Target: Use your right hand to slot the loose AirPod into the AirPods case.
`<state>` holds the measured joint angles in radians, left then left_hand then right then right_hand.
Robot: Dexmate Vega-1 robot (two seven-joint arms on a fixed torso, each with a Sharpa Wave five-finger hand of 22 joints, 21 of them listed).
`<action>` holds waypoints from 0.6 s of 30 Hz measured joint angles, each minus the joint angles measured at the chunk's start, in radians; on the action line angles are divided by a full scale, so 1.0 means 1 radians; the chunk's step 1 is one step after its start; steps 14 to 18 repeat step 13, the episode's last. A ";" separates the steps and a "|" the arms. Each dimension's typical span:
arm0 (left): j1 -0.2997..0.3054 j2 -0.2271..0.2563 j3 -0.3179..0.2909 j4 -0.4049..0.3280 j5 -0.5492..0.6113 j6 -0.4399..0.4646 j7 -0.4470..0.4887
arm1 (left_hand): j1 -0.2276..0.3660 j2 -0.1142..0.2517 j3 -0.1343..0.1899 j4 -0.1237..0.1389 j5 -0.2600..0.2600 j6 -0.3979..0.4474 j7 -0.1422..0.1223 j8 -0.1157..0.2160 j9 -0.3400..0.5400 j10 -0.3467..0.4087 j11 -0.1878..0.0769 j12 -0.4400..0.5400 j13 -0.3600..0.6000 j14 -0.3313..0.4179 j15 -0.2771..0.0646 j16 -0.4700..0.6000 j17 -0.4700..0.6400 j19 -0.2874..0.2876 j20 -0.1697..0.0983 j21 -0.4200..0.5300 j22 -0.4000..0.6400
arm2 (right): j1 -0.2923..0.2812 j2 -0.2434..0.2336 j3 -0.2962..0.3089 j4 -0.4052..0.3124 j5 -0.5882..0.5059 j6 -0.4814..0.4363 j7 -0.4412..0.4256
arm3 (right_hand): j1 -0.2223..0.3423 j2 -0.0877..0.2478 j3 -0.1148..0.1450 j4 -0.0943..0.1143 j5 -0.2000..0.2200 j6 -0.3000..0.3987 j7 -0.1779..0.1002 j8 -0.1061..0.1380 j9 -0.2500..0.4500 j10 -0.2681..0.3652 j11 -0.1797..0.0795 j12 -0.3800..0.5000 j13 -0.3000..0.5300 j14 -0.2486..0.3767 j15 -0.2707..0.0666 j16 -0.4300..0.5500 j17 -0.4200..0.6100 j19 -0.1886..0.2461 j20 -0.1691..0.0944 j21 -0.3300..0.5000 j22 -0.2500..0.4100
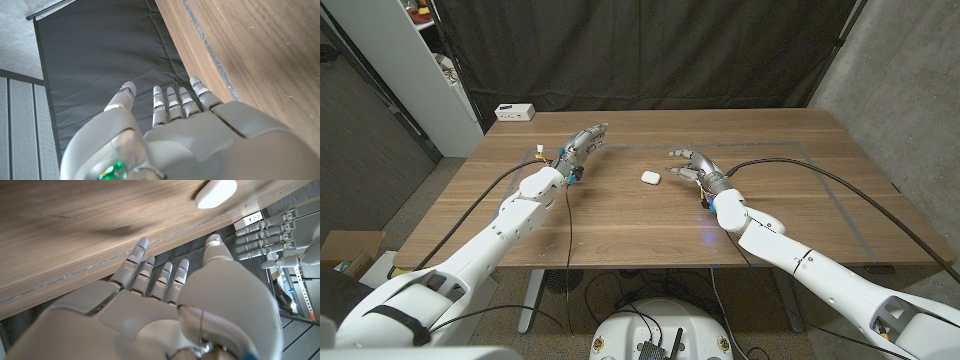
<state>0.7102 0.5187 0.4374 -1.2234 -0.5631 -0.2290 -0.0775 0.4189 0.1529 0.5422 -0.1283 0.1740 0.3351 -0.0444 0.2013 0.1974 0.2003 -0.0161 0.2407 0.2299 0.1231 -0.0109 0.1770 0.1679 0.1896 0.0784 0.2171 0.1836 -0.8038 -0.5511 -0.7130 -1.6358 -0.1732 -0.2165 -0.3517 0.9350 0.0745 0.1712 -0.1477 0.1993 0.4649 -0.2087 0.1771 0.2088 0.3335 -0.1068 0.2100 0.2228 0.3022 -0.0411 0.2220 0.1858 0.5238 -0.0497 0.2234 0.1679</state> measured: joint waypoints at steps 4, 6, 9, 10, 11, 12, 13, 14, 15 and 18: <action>0.007 0.004 -0.006 -0.005 0.000 -0.001 0.000 | 0.000 0.000 0.000 0.000 0.000 0.002 -0.002 0.000 0.000 0.000 0.000 0.000 0.000 0.000 0.000 0.000 0.000 0.000 0.000 0.000 0.000 | 0.000 -0.001 0.003 -0.002 0.017 -0.021 0.008 | 0.022 0.022 0.010 -0.010 -0.010 -0.061 0.005 -0.001 -0.004 -0.010 0.005 -0.007 -0.005 0.000 0.000 -0.005 0.000 0.013 0.000 -0.008 0.000; 0.010 0.004 -0.009 -0.006 0.000 -0.001 0.000 | 0.000 0.000 0.000 0.000 0.000 0.002 -0.002 0.000 0.000 0.000 0.000 0.000 0.000 0.000 0.000 0.000 0.000 0.000 0.000 0.000 0.000 | 0.000 -0.001 0.003 -0.002 0.029 -0.030 0.014 | 0.038 0.027 0.018 -0.012 -0.010 -0.100 -0.003 -0.004 -0.005 -0.025 0.006 -0.012 -0.005 0.000 0.000 -0.012 0.000 0.022 0.000 -0.012 0.000; 0.015 0.005 -0.013 -0.008 -0.004 -0.021 0.006 | 0.000 0.000 0.000 0.000 0.000 -0.002 -0.009 0.000 0.000 0.000 0.000 0.000 0.000 0.000 0.000 0.000 0.000 0.000 0.000 0.000 0.000 | 0.007 -0.017 0.043 -0.036 0.049 -0.042 0.026 | 0.040 0.030 0.019 -0.011 -0.014 -0.119 -0.013 -0.004 -0.004 -0.037 0.006 -0.013 -0.005 0.000 0.000 -0.013 -0.001 0.027 -0.003 -0.015 0.000; 0.016 0.005 -0.014 -0.008 -0.004 -0.021 0.006 | 0.000 0.000 0.000 0.000 0.000 -0.002 -0.009 0.000 0.000 0.000 0.000 0.000 0.000 0.000 0.000 0.000 0.000 0.000 0.000 0.000 0.000 | 0.007 -0.017 0.043 -0.036 0.058 -0.045 0.031 | 0.040 0.030 0.019 -0.011 -0.015 -0.120 -0.014 -0.004 -0.004 -0.038 0.005 -0.017 -0.005 0.000 0.000 -0.013 -0.001 0.031 -0.002 -0.015 0.000; 0.018 0.005 -0.015 -0.008 -0.007 -0.029 0.007 | 0.000 0.000 0.000 0.000 0.000 -0.002 -0.009 0.000 0.000 0.000 0.000 0.000 0.000 0.000 0.000 0.000 0.000 0.000 0.000 0.000 0.000 | 0.010 -0.025 0.060 -0.047 0.069 -0.046 0.037 | 0.040 0.030 0.019 -0.011 -0.015 -0.122 -0.012 -0.004 -0.004 -0.038 0.005 -0.017 -0.005 0.000 0.000 -0.013 -0.001 0.036 -0.001 -0.015 0.000; 0.018 0.005 -0.015 -0.008 -0.007 -0.032 0.007 | 0.000 0.000 0.000 0.000 0.000 -0.002 -0.009 0.000 0.000 0.000 0.000 0.000 0.000 0.000 0.000 0.000 0.000 0.000 0.000 0.000 0.000 | 0.011 -0.028 0.066 -0.049 0.074 -0.046 0.040 | 0.040 0.030 0.019 -0.011 -0.014 -0.131 -0.011 -0.004 -0.004 -0.038 0.005 -0.017 -0.005 0.000 0.000 -0.013 -0.001 0.042 -0.003 -0.015 0.000; 0.020 0.005 -0.017 -0.008 -0.008 -0.034 0.007 | 0.000 0.000 0.000 0.000 0.000 -0.002 -0.009 0.000 0.000 0.000 0.000 0.000 0.000 0.000 0.000 0.000 0.000 0.000 0.000 0.000 0.000 | 0.011 -0.030 0.073 -0.051 0.089 -0.046 0.047 | 0.040 0.030 0.019 -0.010 -0.018 -0.137 -0.009 -0.003 -0.004 -0.038 0.005 -0.017 -0.005 0.000 0.000 -0.013 -0.001 0.045 -0.006 -0.015 0.000; 0.020 0.005 -0.017 -0.008 -0.008 -0.034 0.007 | 0.000 0.000 0.000 0.000 0.000 -0.002 -0.009 0.000 0.000 0.000 0.000 0.000 0.000 0.000 0.000 0.000 0.000 0.000 0.000 0.000 0.000 | 0.011 -0.030 0.073 -0.051 0.089 -0.046 0.047 | 0.040 0.030 0.019 -0.010 -0.018 -0.137 -0.009 -0.003 -0.004 -0.038 0.005 -0.017 -0.005 0.000 0.000 -0.013 -0.001 0.045 -0.006 -0.015 0.000; 0.020 0.005 -0.017 -0.008 -0.008 -0.034 0.007 | 0.000 0.000 0.000 0.000 0.000 -0.002 -0.009 0.000 0.000 0.000 0.000 0.000 0.000 0.000 0.000 0.000 0.000 0.000 0.000 0.000 0.000 | 0.011 -0.030 0.073 -0.051 0.089 -0.046 0.047 | 0.040 0.030 0.019 -0.010 -0.018 -0.137 -0.009 -0.003 -0.004 -0.038 0.005 -0.017 -0.005 0.000 0.000 -0.013 -0.001 0.045 -0.006 -0.015 0.000; 0.020 0.005 -0.017 -0.008 -0.008 -0.034 0.007 | 0.000 0.000 0.000 0.000 0.000 -0.002 -0.009 0.000 0.000 0.000 0.000 0.000 0.000 0.000 0.000 0.000 0.000 0.000 0.000 0.000 0.000 | 0.011 -0.030 0.073 -0.051 0.089 -0.046 0.047 | 0.040 0.030 0.019 -0.010 -0.018 -0.137 -0.009 -0.003 -0.004 -0.038 0.005 -0.017 -0.005 0.000 0.000 -0.013 -0.001 0.045 -0.006 -0.015 0.000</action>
